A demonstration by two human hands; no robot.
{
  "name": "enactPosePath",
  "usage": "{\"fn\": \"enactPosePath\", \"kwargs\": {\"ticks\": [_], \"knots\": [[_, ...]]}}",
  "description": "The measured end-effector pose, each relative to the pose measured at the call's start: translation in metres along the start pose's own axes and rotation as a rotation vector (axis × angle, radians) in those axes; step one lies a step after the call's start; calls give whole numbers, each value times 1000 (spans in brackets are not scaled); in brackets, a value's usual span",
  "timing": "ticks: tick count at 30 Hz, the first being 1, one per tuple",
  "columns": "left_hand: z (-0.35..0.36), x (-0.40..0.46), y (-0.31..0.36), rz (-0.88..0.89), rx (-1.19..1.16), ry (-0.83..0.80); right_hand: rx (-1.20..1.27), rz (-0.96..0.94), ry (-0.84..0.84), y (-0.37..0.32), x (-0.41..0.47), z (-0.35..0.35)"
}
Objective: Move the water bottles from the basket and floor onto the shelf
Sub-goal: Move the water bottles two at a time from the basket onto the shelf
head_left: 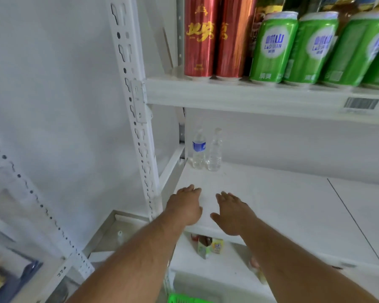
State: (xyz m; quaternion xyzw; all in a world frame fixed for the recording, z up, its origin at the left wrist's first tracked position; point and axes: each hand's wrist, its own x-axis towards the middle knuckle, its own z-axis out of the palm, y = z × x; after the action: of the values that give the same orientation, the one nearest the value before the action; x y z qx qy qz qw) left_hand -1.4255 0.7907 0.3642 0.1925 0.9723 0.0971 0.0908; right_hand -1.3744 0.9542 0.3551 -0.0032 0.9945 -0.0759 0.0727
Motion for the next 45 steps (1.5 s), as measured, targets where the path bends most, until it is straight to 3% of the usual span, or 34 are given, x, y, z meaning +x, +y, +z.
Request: {"fn": "enactPosePath", "kwargs": {"ticks": [7,10,17,28,37,45], "knots": [[53,-73,26,-22,-7,-61,81,-96,17,8,-80,37],[97,-107,33,-15,-15,-152,87,-74,-83,22,-116,80],[185,-153,27,-144,-102,-412,189,79,-328,53,-171,165],[326,-132,-25,-371,-455,-618,447,463,-489,67,-163,296],[491,-88,-72,-549,-632,-567,749,776,-475,91,-103,475],[694,-47,-100,-576,-576,-555,787,840,-541,122,-48,681]]}}
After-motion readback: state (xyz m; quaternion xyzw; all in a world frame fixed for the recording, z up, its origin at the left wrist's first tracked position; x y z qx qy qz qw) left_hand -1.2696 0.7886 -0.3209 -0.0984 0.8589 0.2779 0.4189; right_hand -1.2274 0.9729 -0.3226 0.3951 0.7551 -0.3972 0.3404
